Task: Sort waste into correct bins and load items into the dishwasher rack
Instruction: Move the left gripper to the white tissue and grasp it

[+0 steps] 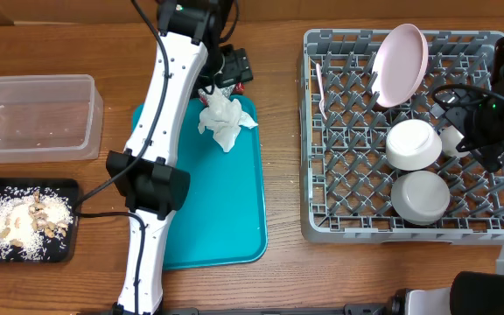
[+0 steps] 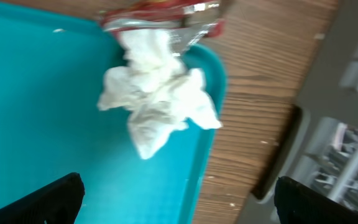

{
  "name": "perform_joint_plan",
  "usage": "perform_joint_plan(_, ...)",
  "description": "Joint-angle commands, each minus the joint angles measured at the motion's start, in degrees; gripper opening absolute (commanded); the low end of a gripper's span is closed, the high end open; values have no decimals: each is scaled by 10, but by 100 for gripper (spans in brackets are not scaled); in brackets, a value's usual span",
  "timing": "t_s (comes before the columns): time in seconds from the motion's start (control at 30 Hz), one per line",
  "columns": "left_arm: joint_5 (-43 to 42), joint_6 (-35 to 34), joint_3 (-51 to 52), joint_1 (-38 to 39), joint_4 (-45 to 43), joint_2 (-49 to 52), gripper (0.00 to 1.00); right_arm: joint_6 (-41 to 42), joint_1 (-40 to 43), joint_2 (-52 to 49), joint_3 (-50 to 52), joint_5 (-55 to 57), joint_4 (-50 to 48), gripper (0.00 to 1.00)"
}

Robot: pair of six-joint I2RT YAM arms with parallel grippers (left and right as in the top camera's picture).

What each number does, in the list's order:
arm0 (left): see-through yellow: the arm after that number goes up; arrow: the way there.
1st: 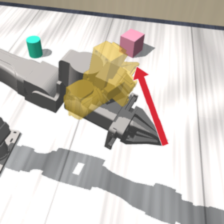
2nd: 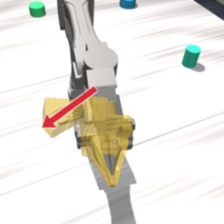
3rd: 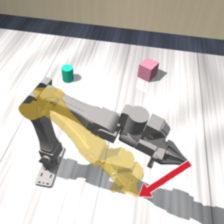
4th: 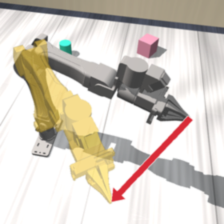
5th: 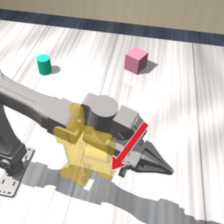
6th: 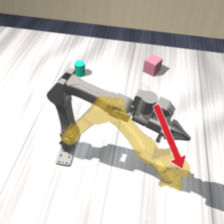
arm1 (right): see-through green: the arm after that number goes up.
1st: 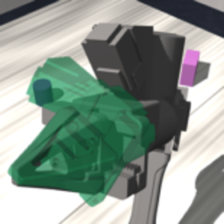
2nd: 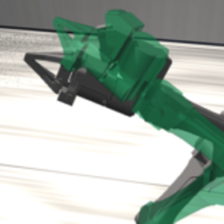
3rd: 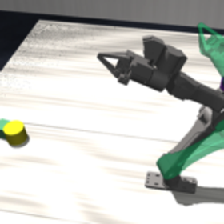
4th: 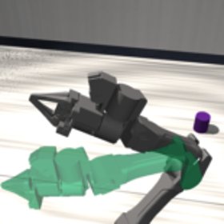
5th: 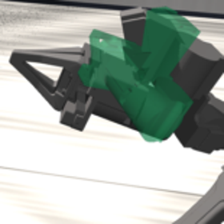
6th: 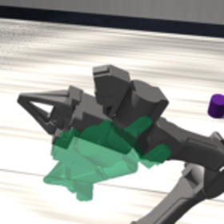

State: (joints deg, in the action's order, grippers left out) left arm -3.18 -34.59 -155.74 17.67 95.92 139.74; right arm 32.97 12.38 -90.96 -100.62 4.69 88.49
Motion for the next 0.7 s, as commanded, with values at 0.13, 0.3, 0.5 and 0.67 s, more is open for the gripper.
perform_joint_plan(0.13, 16, -3, 96, 12, -33, 2, 100, -1, 2, 2, 2, -1, -2, 100)
perform_joint_plan(0.3, 17, -3, 176, 14, -94, 3, 100, -1, 2, 2, 2, -1, -2, 100)
perform_joint_plan(0.5, 24, -23, 249, 13, -161, 3, 100, -1, 2, 2, 2, -1, -2, 100)
perform_joint_plan(0.67, 23, -34, 291, 13, -202, 3, 100, -1, 2, 2, 2, -1, -2, 100)
